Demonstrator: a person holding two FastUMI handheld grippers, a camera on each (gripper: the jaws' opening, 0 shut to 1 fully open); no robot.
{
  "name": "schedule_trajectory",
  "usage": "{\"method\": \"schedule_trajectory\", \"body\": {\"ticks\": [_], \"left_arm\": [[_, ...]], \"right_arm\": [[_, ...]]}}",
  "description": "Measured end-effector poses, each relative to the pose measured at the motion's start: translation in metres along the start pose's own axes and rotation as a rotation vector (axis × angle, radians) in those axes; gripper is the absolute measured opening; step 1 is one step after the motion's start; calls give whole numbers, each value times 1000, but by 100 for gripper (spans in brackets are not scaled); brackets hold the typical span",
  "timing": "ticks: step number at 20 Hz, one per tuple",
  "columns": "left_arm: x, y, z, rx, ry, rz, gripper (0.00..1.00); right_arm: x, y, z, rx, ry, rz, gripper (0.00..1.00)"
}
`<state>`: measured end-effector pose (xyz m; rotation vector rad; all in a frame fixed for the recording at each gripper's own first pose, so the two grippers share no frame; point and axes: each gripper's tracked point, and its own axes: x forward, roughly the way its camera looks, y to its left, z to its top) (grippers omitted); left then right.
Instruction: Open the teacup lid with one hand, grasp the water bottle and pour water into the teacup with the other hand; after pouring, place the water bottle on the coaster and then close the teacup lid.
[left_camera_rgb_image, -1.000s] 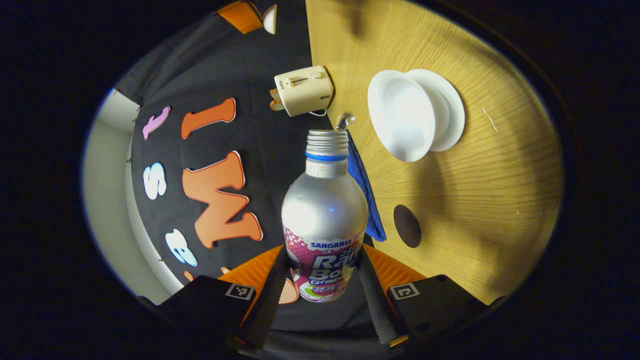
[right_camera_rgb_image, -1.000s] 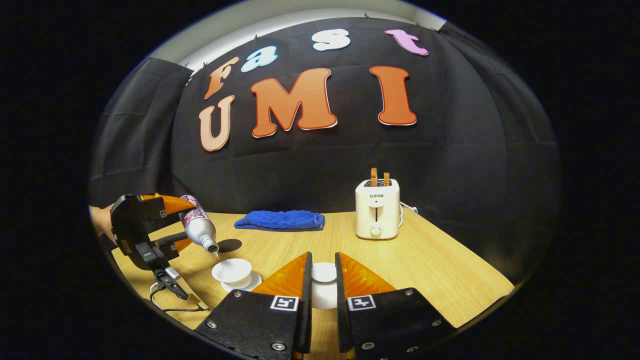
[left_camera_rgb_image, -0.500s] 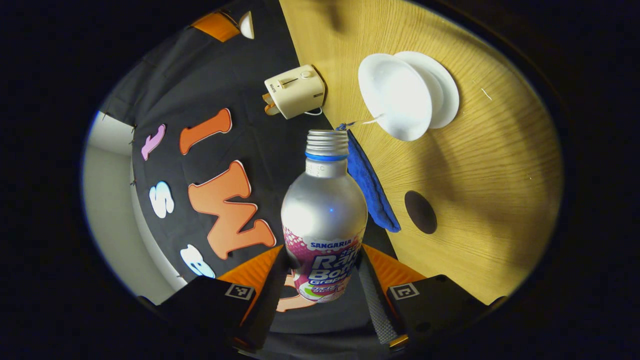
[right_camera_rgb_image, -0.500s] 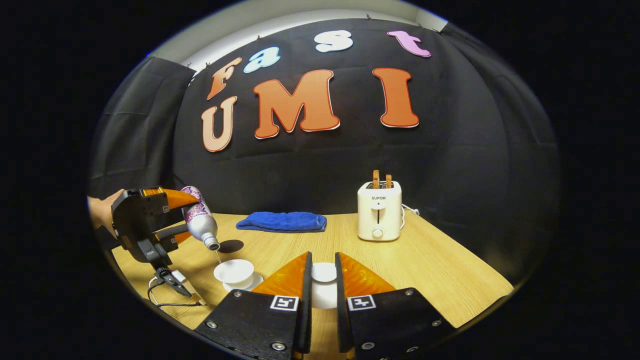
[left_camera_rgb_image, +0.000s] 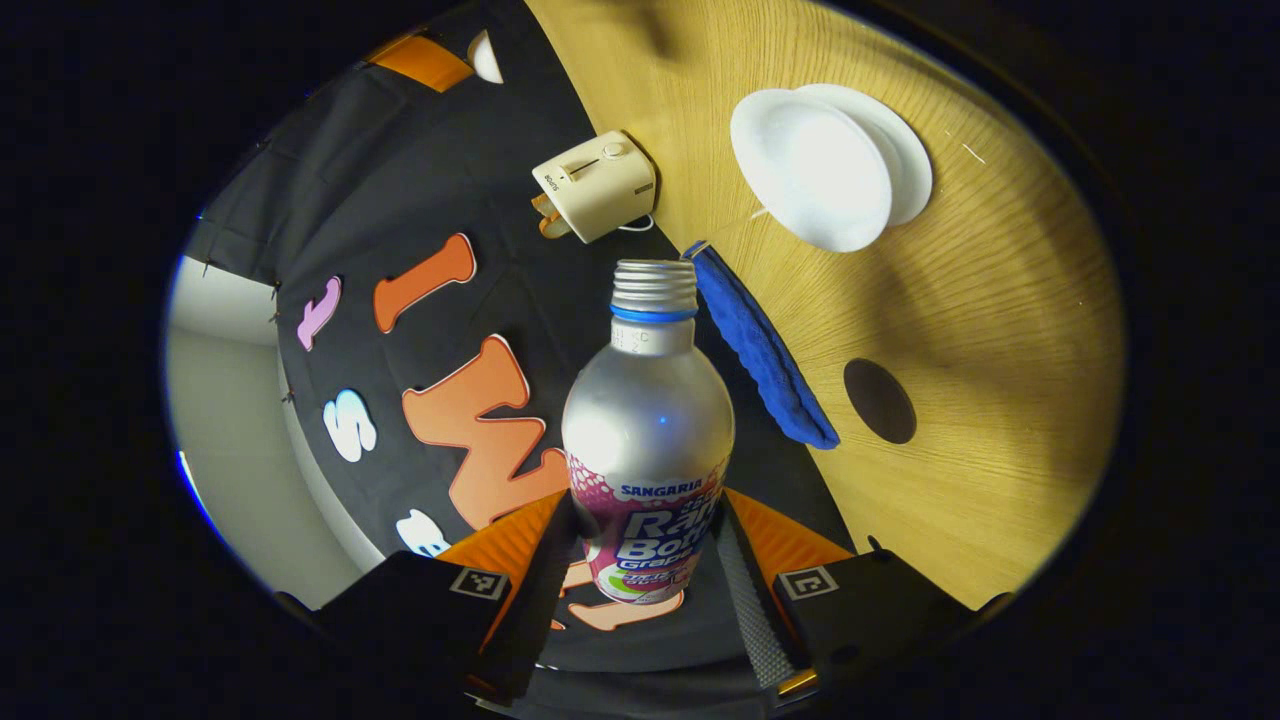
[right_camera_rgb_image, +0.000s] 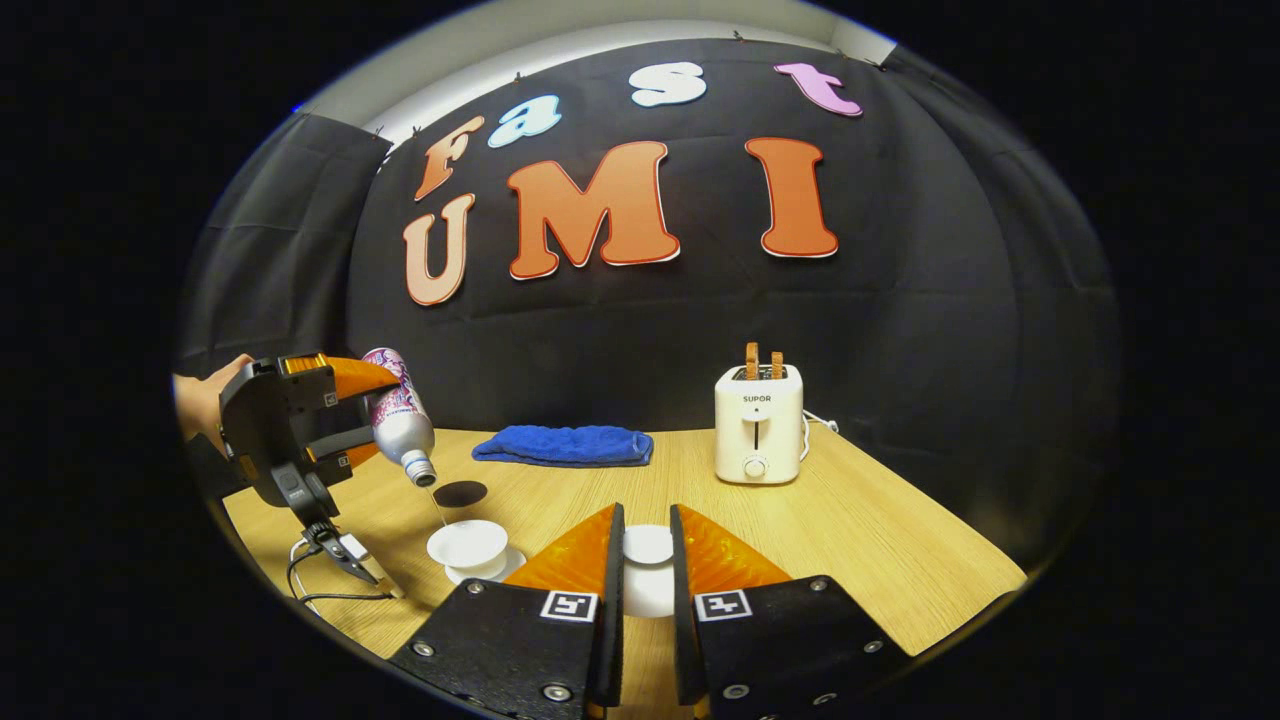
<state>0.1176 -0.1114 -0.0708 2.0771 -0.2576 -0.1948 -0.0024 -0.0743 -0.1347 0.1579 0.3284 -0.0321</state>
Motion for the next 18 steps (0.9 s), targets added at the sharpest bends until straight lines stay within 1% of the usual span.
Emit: {"method": "schedule_trajectory", "body": {"ticks": [3, 4, 6, 8, 11, 13, 14, 16, 18], "left_arm": [[2, 12, -5, 21, 0, 24, 81], [2, 15, -6, 23, 3, 33, 83], [3, 20, -11, 38, 5, 45, 83], [4, 29, -17, 53, 10, 60, 80], [4, 38, -23, 57, 18, 85, 83], [5, 39, -19, 66, 11, 97, 81], [5, 39, -17, 76, 8, 103, 84], [7, 29, -14, 83, 5, 101, 80], [7, 21, -8, 76, -5, 97, 80]], "right_arm": [[0, 0, 0, -1, -1, 0, 21], [1, 0, -1, -1, 2, 4, 21], [2, 0, -1, 0, 2, 5, 21], [2, 0, 1, 1, -1, 6, 21], [3, 1, 1, 1, -2, 11, 22], [3, 1, -1, 2, 0, 8, 22], [4, 3, -2, 3, 5, 10, 21], [3, 4, -3, 3, 6, 13, 21], [4, 5, -4, 1, 8, 12, 21]]}}
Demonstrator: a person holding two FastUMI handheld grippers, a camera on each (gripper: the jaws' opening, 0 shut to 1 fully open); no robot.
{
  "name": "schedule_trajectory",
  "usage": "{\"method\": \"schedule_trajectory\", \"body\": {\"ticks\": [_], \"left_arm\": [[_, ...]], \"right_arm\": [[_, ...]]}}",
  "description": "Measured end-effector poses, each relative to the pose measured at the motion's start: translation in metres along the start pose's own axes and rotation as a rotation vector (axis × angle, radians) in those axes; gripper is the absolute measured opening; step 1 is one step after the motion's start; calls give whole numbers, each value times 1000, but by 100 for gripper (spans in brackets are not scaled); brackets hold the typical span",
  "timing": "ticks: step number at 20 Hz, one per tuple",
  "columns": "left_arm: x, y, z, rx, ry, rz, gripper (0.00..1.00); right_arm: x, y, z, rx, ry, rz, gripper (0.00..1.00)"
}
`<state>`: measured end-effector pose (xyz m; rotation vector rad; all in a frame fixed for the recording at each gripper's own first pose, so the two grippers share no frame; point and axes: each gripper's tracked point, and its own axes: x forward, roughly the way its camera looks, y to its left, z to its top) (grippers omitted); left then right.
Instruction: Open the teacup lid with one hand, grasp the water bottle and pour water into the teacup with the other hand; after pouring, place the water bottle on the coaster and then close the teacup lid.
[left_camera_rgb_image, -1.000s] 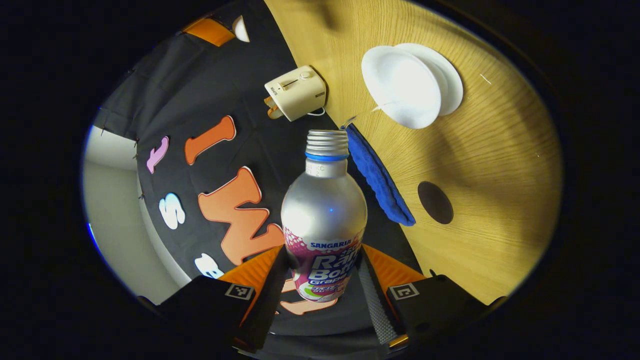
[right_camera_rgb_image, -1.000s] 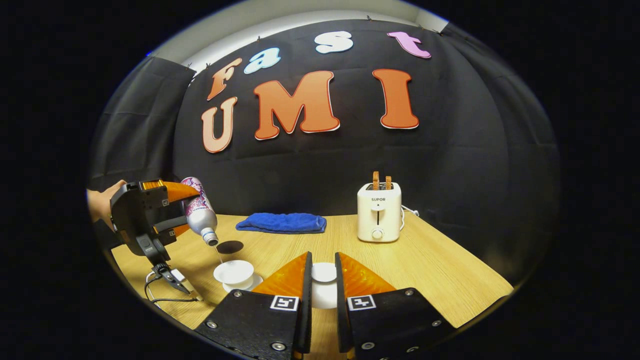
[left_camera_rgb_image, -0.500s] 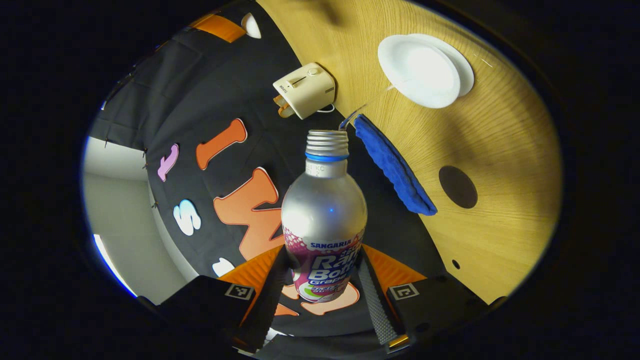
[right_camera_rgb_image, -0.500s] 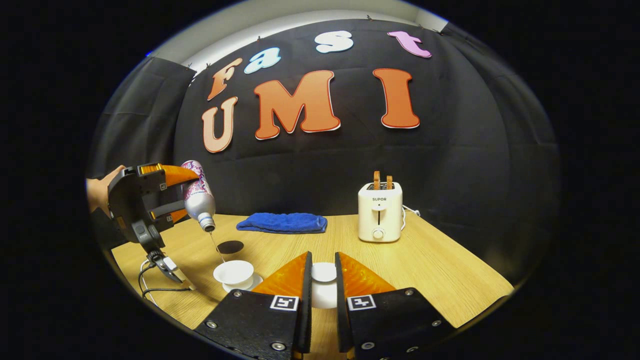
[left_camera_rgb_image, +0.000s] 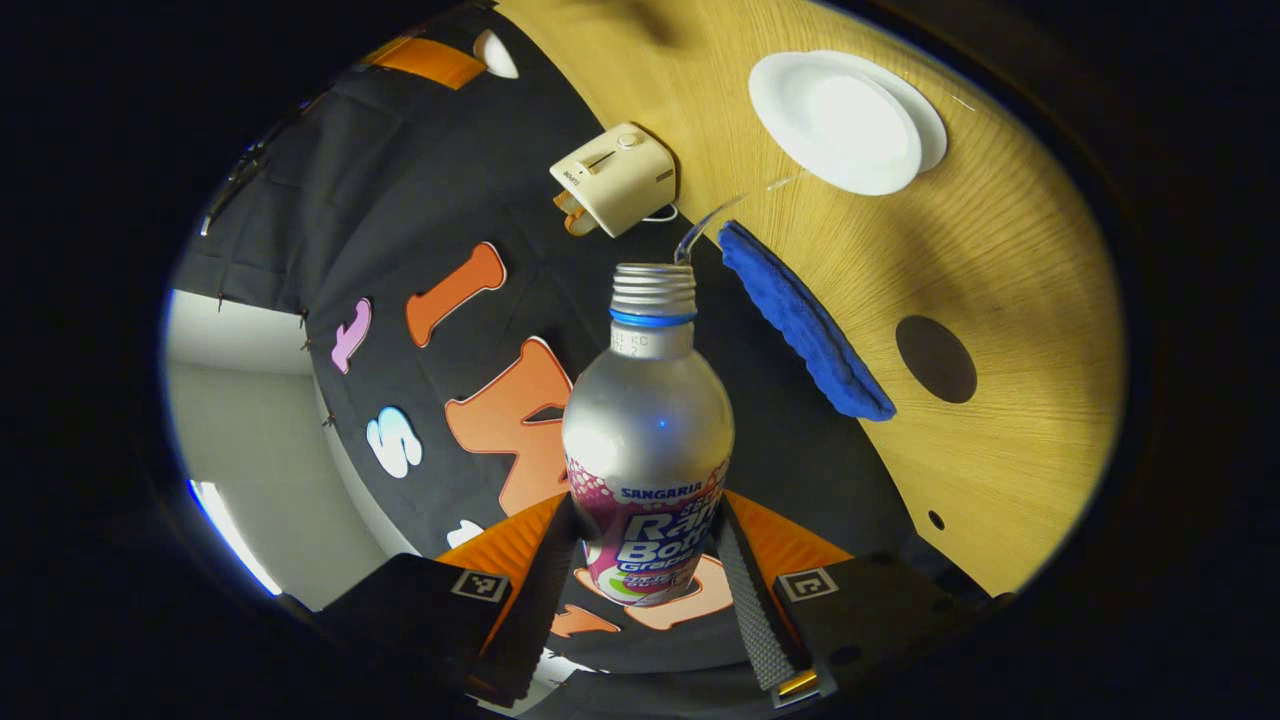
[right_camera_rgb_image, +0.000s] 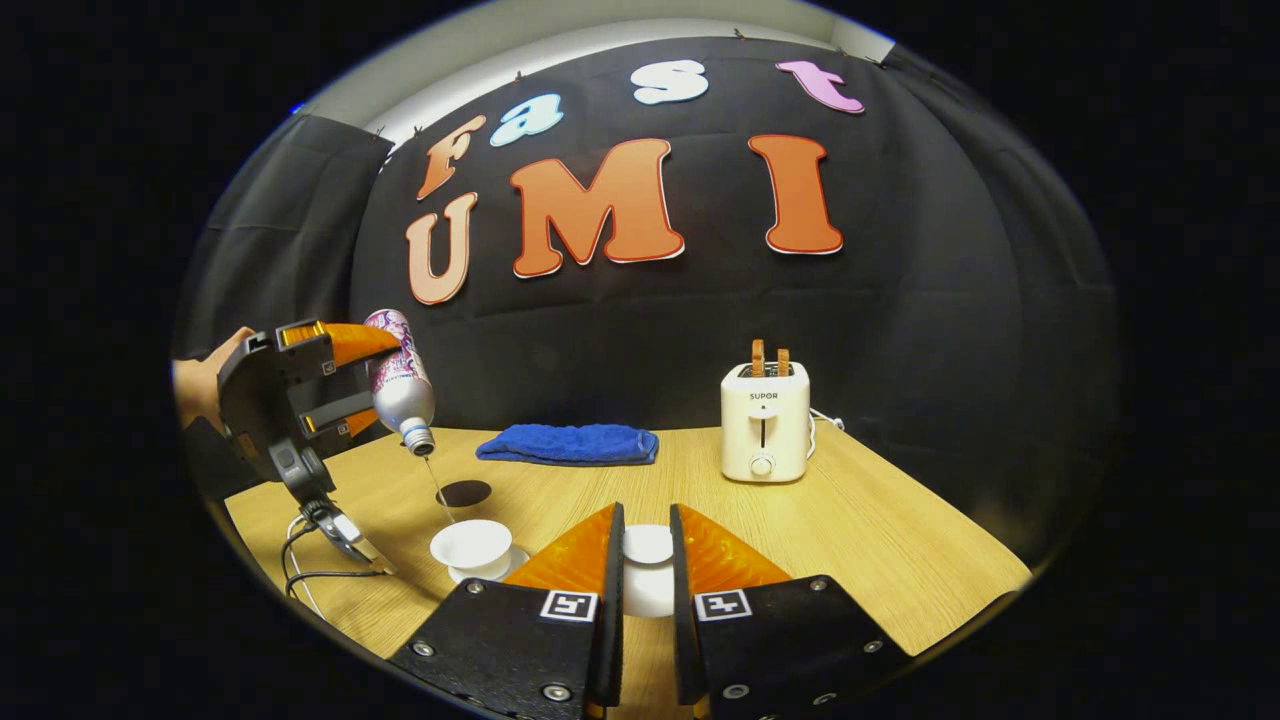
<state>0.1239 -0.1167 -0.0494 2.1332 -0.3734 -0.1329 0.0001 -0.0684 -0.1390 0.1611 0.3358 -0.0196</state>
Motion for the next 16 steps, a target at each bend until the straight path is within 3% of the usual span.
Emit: {"method": "schedule_trajectory", "body": {"ticks": [8, 9, 10, 12, 13, 14, 16], "left_arm": [[-6, -29, 27, -125, -34, -34, 80], [-6, -32, 27, -156, -31, -44, 85], [-4, -35, 25, -197, -25, -47, 82], [-7, -39, 18, -319, 2, -64, 86], [-7, -41, 12, -405, 21, -66, 82], [-6, -41, 4, -498, 48, -59, 77], [-9, -38, -20, -703, 148, -12, 82]], "right_arm": [[2, 9, 0, 6, 9, 8, 22], [2, 10, 0, 6, 11, 9, 22], [2, 12, 0, 6, 13, 13, 21], [4, 16, 1, 9, 16, 19, 22], [5, 18, 2, 11, 15, 18, 22], [5, 20, 3, 9, 16, 22, 22], [7, 26, 5, 5, 15, 30, 22]]}}
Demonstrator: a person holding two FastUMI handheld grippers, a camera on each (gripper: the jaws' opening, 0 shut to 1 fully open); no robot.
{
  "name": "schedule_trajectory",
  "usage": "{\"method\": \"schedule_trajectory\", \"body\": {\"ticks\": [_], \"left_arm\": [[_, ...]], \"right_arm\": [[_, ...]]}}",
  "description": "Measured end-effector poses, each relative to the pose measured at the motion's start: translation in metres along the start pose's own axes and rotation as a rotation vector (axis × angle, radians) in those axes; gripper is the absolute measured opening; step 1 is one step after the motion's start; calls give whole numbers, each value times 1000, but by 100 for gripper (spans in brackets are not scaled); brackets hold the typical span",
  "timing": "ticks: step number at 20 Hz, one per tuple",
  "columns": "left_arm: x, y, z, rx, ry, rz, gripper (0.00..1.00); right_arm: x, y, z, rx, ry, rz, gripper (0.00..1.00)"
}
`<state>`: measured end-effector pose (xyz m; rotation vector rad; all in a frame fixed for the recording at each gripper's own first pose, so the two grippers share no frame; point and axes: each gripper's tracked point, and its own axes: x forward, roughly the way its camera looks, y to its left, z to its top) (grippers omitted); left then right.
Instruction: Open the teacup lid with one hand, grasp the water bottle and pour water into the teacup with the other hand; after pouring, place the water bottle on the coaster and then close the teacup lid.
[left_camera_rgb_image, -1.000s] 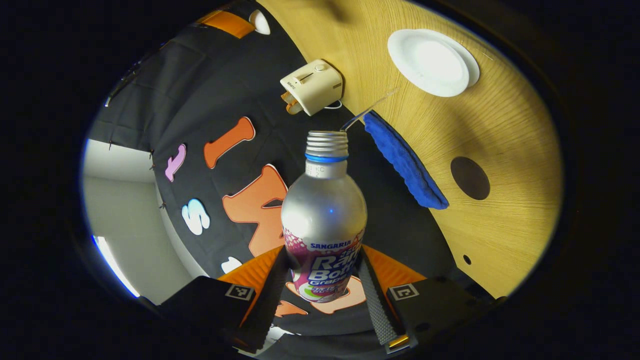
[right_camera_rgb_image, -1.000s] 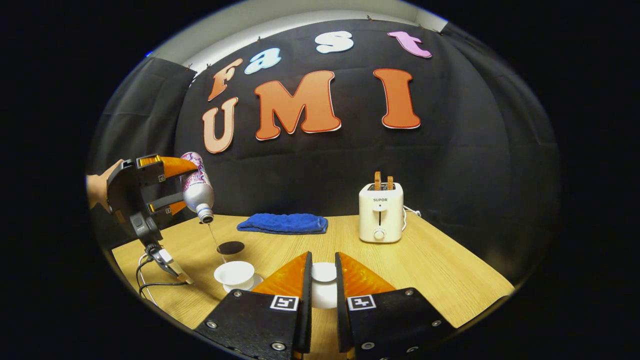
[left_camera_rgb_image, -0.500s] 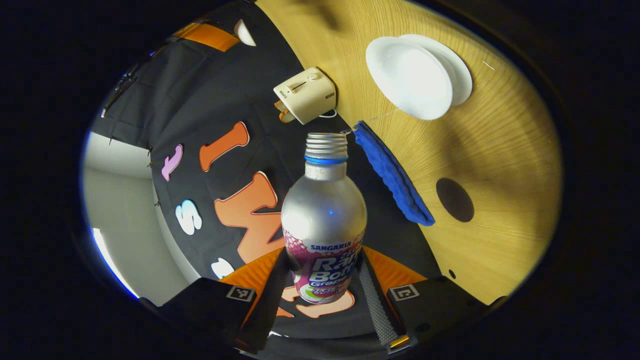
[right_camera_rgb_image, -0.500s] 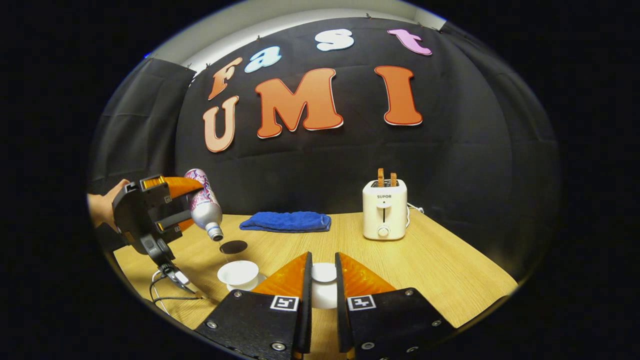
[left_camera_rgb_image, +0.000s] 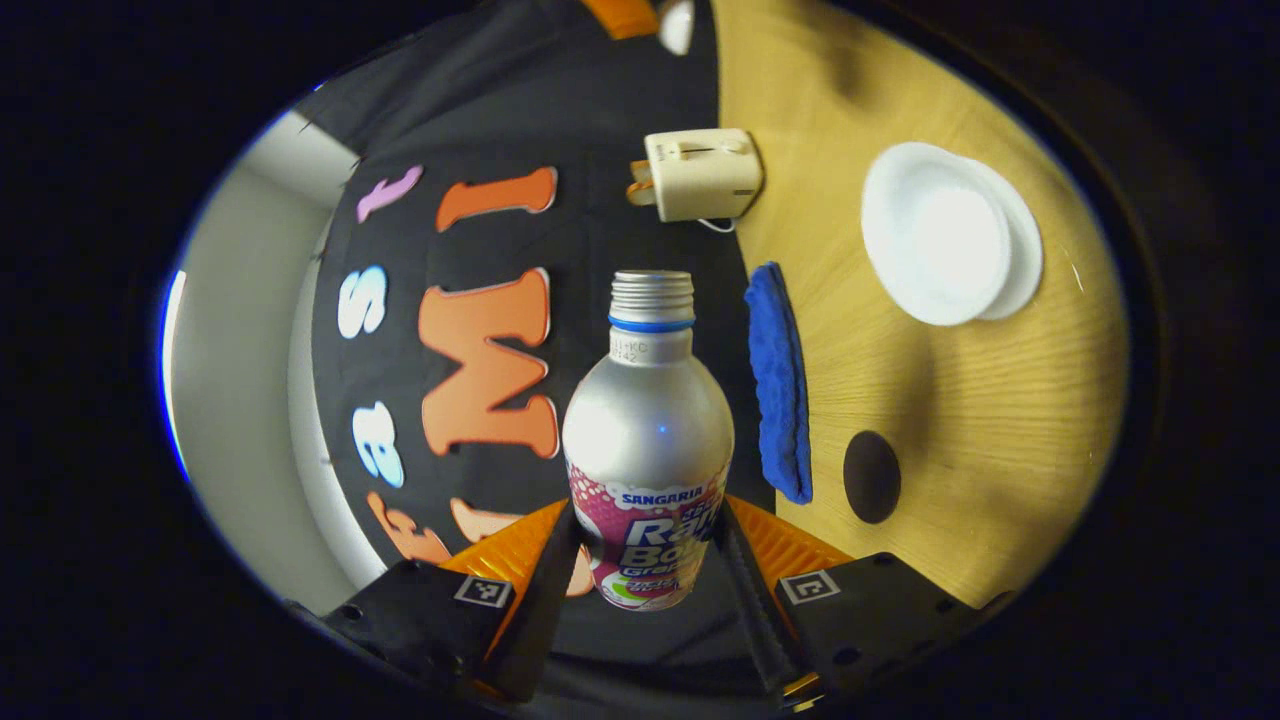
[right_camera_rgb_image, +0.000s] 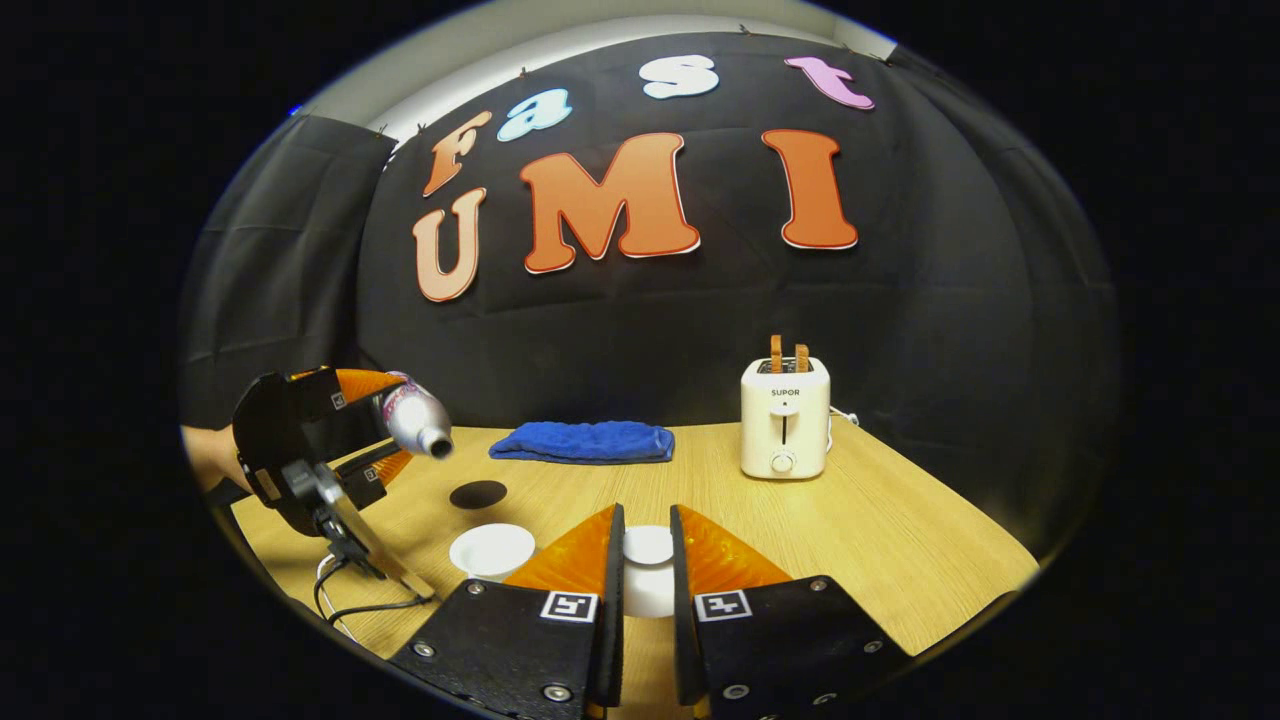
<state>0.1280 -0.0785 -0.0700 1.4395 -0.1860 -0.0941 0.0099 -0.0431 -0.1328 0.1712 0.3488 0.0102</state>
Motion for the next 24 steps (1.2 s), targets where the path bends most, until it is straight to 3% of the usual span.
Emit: {"method": "schedule_trajectory", "body": {"ticks": [2, 3, 5, 6, 7, 13, 14, 15, 18, 19, 20, 21, 24], "left_arm": [[1, 9, -12, -224, 69, 22, 77], [0, 14, -14, -325, 88, 40, 82], [2, 30, -15, -502, 102, 70, 82], [5, 32, -12, -587, 104, 67, 77], [4, 35, -11, -665, 109, 67, 82], [16, 36, -11, -1125, 145, 21, 81], [20, 33, -16, -1201, 156, 13, 77], [22, 30, -17, -1269, 163, 8, 81], [29, 9, -34, -1416, 210, -18, 81], [39, -2, -41, -1453, 221, -37, 86], [46, -13, -47, -1484, 241, -56, 82], [53, -24, -49, -1515, 247, -83, 86], [68, -54, -57, -1573, 297, -147, 77]], "right_arm": [[2, 10, 3, -9, -5, 13, 21], [3, 15, 4, -18, -4, 23, 22], [6, 26, 9, -40, -8, 37, 22], [7, 32, 11, -48, -13, 42, 21], [9, 37, 14, -56, -14, 50, 21], [19, 62, 20, -98, -14, 82, 22], [20, 67, 21, -103, -12, 90, 22], [22, 70, 21, -107, -11, 95, 21], [29, 79, 21, -121, -5, 109, 21], [32, 83, 20, -123, -2, 113, 22], [34, 86, 18, -126, 5, 118, 22], [35, 88, 16, -129, 11, 121, 22], [40, 89, 7, -138, 34, 118, 21]]}}
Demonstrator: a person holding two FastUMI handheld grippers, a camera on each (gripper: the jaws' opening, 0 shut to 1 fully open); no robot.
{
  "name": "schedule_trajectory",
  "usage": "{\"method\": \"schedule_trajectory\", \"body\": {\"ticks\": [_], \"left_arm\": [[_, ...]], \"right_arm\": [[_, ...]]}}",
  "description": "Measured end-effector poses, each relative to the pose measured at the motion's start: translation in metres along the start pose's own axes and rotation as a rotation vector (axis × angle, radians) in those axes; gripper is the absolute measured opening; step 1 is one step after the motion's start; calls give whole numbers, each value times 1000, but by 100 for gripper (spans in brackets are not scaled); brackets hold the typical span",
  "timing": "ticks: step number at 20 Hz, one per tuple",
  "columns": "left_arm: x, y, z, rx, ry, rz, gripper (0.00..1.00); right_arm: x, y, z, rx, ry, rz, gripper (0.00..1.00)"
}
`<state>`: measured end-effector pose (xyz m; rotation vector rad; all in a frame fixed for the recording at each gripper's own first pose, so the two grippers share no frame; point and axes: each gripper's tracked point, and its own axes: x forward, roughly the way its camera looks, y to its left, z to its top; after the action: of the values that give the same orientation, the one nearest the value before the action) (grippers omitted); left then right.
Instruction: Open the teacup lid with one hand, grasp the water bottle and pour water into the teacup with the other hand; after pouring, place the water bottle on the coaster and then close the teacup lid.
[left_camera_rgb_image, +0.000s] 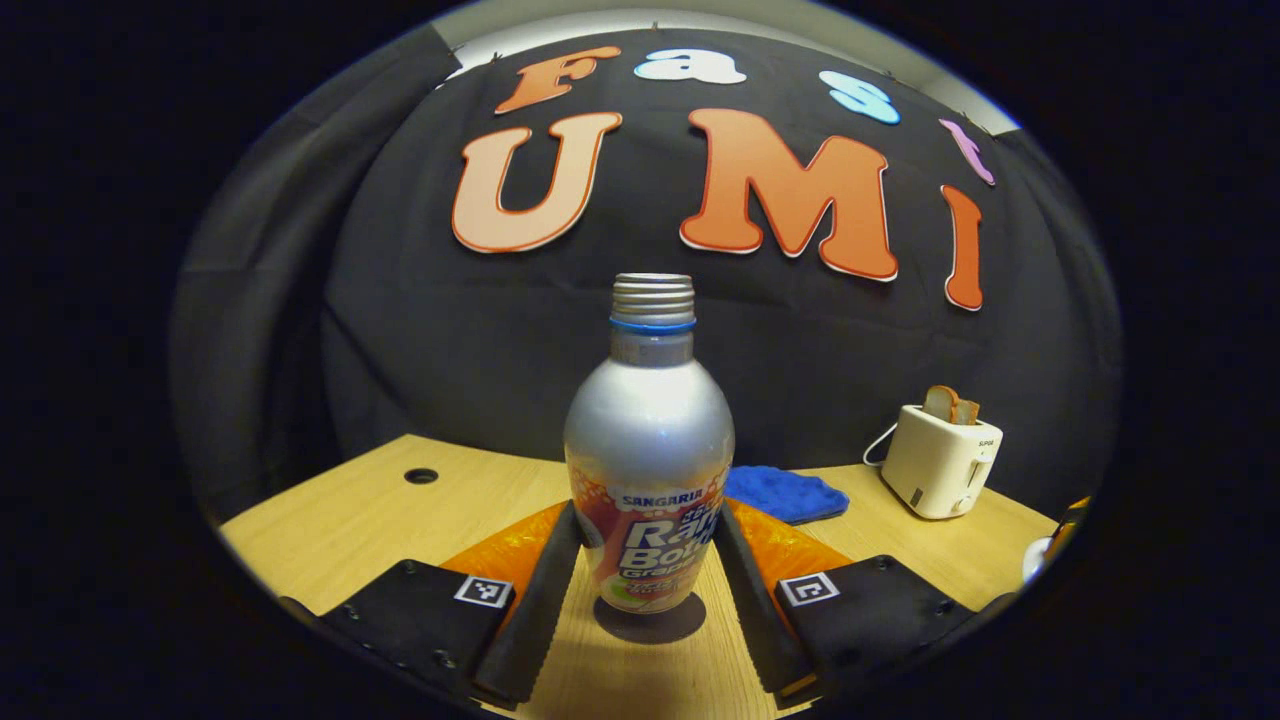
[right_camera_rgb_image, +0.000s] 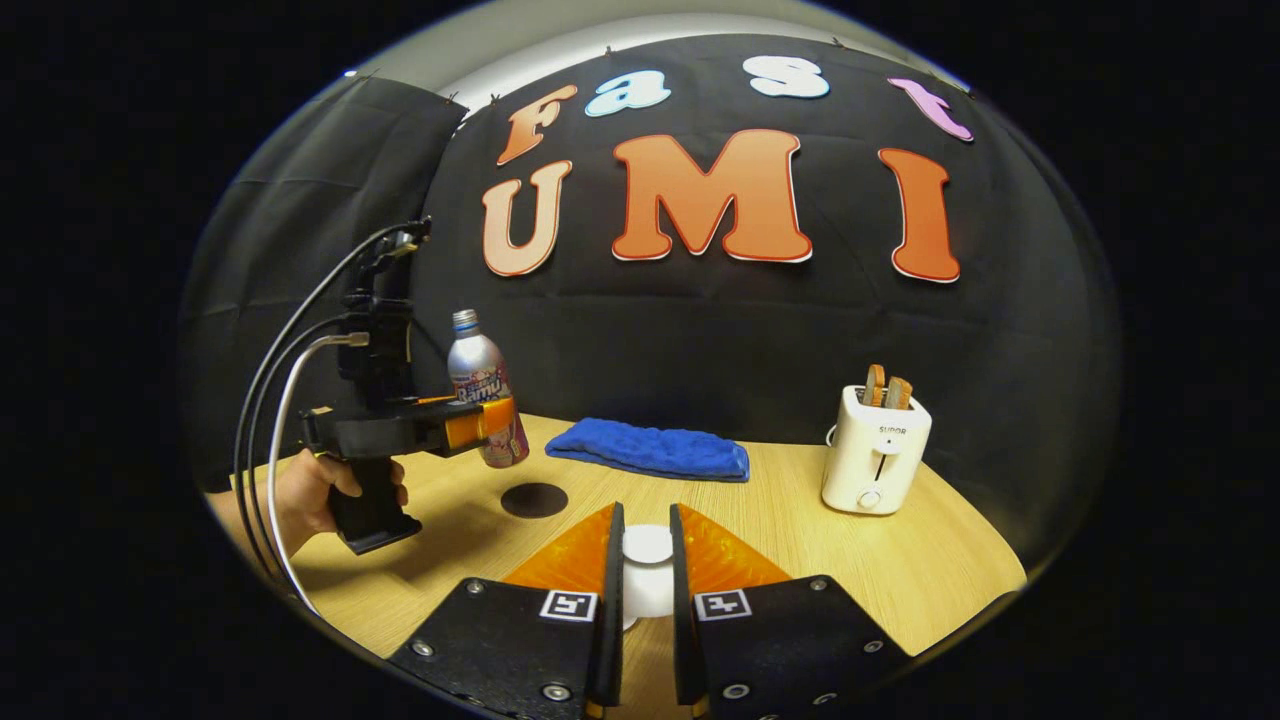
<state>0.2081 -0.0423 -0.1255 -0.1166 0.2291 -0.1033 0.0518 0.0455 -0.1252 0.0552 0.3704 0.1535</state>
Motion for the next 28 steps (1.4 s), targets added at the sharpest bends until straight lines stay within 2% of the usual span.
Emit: {"method": "schedule_trajectory", "body": {"ticks": [1, 3, 4, 5, 6, 8, 9, 10, 12, 13, 14, 16, 18, 19, 23, 28], "left_arm": [[5, -3, -12, -6, 20, -15, 82], [15, -5, -28, -3, 53, -35, 78], [18, -5, -34, 0, 67, -32, 82], [21, -3, -41, -1, 83, -36, 78], [25, 0, -48, 3, 99, -26, 82], [31, 2, -59, 3, 122, -27, 82], [32, 0, -65, 3, 136, -37, 78], [31, -1, -69, 3, 150, -41, 82], [33, 0, -64, -4, 135, -49, 78], [33, -2, -67, -3, 145, -59, 86], [31, -4, -69, 8, 150, -70, 80], [30, -4, -69, 23, 161, -84, 87], [26, -2, -66, 37, 158, -92, 88], [24, -2, -59, 30, 136, -96, 94], [4, 1, -42, 31, 94, -102, 93], [-20, 2, -34, 84, 67, -116, 93]], "right_arm": [[1, 1, -3, -1, 5, 1, 21], [5, 1, -7, 3, 14, 4, 21], [7, 2, -10, 7, 18, 3, 21], [8, 4, -12, 7, 24, 11, 21], [10, 5, -15, 7, 31, 12, 21], [10, 7, -20, 4, 38, 22, 21], [11, 7, -21, 5, 41, 25, 21], [13, 8, -23, 6, 46, 32, 21], [15, 13, -27, 13, 53, 44, 21], [15, 15, -27, 19, 56, 47, 21], [17, 18, -29, 20, 58, 55, 21], [19, 23, -29, 22, 57, 63, 21], [23, 27, -31, 23, 62, 67, 21], [25, 29, -31, 24, 61, 66, 21], [35, 33, -33, 2, 42, 58, 21], [45, 43, -41, 5, 46, 70, 21]]}}
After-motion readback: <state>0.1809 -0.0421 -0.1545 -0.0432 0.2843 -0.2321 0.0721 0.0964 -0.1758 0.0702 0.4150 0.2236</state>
